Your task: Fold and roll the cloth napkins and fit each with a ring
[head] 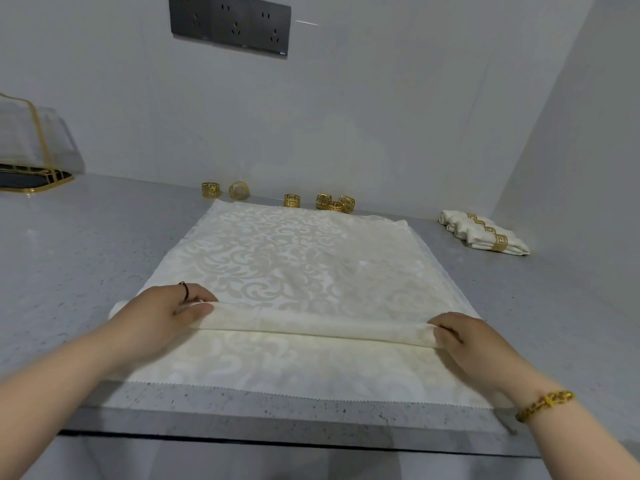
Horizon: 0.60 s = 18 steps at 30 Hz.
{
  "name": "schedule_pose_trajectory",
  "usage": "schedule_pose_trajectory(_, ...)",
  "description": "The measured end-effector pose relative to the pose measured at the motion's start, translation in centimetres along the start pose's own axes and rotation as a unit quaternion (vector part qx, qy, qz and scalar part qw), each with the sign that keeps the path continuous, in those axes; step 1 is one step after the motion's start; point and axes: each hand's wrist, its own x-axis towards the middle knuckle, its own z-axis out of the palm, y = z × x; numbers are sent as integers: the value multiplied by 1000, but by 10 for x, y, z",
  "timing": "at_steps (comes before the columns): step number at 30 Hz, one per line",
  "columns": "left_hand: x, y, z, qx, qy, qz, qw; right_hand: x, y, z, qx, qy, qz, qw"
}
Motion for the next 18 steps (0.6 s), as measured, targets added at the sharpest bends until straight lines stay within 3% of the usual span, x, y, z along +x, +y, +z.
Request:
schedule_pose_trajectory(4, 5, 0, 5, 73, 16, -28, 997, 9, -3, 4, -6, 27, 52, 998)
schedule_pose_trajectory(8, 7, 3, 8, 170, 73, 65, 981, 14, -6, 11, -25, 109, 18, 994)
schedule_pose_trajectory(11, 1, 2, 10, 259, 44, 156, 952, 7, -5, 12, -25, 105, -13, 994)
schedule_pose_trajectory(15, -7, 7, 3, 196, 17, 122, 973, -11, 3, 7, 33, 58, -19, 998)
schedule_pose_trajectory(18, -7, 8, 5, 232, 25, 124, 964, -10, 7, 10, 30, 72, -3, 997)
